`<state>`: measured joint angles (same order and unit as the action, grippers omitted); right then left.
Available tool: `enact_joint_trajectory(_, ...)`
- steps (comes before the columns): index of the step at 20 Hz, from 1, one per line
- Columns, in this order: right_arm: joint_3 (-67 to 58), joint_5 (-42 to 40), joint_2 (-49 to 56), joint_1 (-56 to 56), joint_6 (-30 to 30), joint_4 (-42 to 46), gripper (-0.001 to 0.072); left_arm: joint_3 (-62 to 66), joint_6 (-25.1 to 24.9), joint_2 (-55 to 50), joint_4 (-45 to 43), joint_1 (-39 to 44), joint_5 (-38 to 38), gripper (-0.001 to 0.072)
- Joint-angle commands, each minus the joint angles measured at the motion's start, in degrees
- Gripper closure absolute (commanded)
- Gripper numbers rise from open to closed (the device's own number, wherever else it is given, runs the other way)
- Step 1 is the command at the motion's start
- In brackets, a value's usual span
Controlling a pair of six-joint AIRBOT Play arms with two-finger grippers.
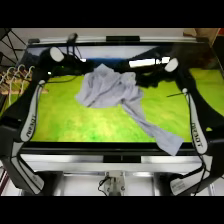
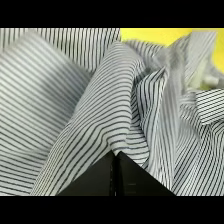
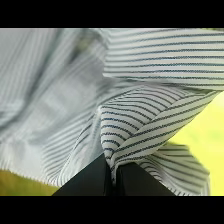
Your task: Fold the shirts.
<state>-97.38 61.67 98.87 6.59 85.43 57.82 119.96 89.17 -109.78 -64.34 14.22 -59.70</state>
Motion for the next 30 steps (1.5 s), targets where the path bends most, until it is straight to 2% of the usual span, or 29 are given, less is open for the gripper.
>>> enact_joint_trajectory(1, -15.2, -12.4, -3.2, 0.0, -5.5, -0.2, 0.0618, 1.8, 0.0, 8.6, 0.2, -1.8, 11.1, 0.0649)
enact_joint_trajectory(4, -23.2, -30.9, -10.6, 0.0, -6.3, -0.5, 0.0618, 1.1, -0.3, 20.5, 0.2, -2.2, 22.1, 0.0648)
enact_joint_trajectory(5, -23.2, -33.0, -14.0, 0.0, -6.8, -0.3, 0.0618, -0.2, -3.1, 25.2, 0.2, -2.2, 24.4, 0.0648)
enact_joint_trajectory(6, -23.2, -31.5, -17.7, 0.0, -9.0, 0.1, 0.0618, -1.9, -6.7, 29.4, 0.0, -2.2, 24.2, 0.0649)
enact_joint_trajectory(7, -23.2, -27.2, -20.9, 0.0, -10.8, 1.9, 0.0618, -4.4, -7.6, 33.7, -2.2, -2.2, 21.2, 0.0649)
enact_joint_trajectory(10, -20.3, -0.7, -27.8, 0.1, -10.9, 7.1, 0.0618, -15.6, -0.5, 41.8, -11.0, -1.2, 2.2, 0.065)
enact_joint_trajectory(11, -16.6, 8.3, -29.0, 0.1, -9.3, 8.5, 0.0618, -21.7, 1.2, 43.4, -13.2, 0.2, -1.7, 0.065)
enact_joint_trajectory(13, -4.2, 22.5, -30.3, 0.1, -2.8, 7.9, 0.0618, -39.2, 6.5, 46.5, -15.8, 4.5, -1.2, 0.065)
enact_joint_trajectory(14, 5.2, 24.5, -31.3, 0.9, -2.5, 7.0, 0.0618, -50.1, 9.9, 47.8, -15.8, 7.4, 2.4, 0.065)
enact_joint_trajectory(17, 33.8, 18.7, -35.5, 5.1, -2.2, 12.3, 0.0618, -75.5, 22.6, 49.3, -14.9, 13.7, 11.9, 0.065)
enact_joint_trajectory(19, 48.5, 16.2, -37.2, 6.7, -1.2, 13.9, 0.0617, -82.0, 25.1, 49.6, -13.3, 15.9, 13.0, 0.0648)
enact_joint_trajectory(22, 60.7, 15.1, -38.3, 6.7, 0.3, 15.3, 0.0617, -82.7, 24.1, 49.6, -13.2, 17.6, 11.2, 0.0642)
enact_joint_trajectory(23, 62.2, 15.2, -38.3, 6.7, 1.1, 16.9, 0.0589, -81.7, 21.1, 49.7, -13.4, 17.4, 11.1, 0.0517)
enact_joint_trajectory(24, 62.4, 15.1, -38.3, 6.7, 0.7, 17.8, 0.0413, -80.0, 16.6, 49.8, -13.6, 16.9, 11.0, 0.024)
enact_joint_trajectory(25, 62.0, 15.4, -38.3, 6.7, -1.0, 17.6, 0.0093, -77.6, 13.2, 49.9, -14.3, 16.3, 11.0, 0.0091)
enact_joint_trajectory(26, 60.9, 16.2, -38.3, 6.7, -1.7, 17.8, 0.0072, -74.0, 10.3, 50.0, -15.6, 15.3, 10.4, 0.0092)
enact_joint_trajectory(29, 51.7, 19.5, -38.3, 6.7, -1.6, 19.5, 0.0072, -62.1, 7.5, 49.4, -17.9, 12.2, 10.3, 0.0091)
enact_joint_trajectory(30, 47.6, 19.2, -38.3, 6.7, -1.4, 19.7, 0.0072, -58.4, 4.9, 47.9, -17.9, 11.8, 10.2, 0.0091)
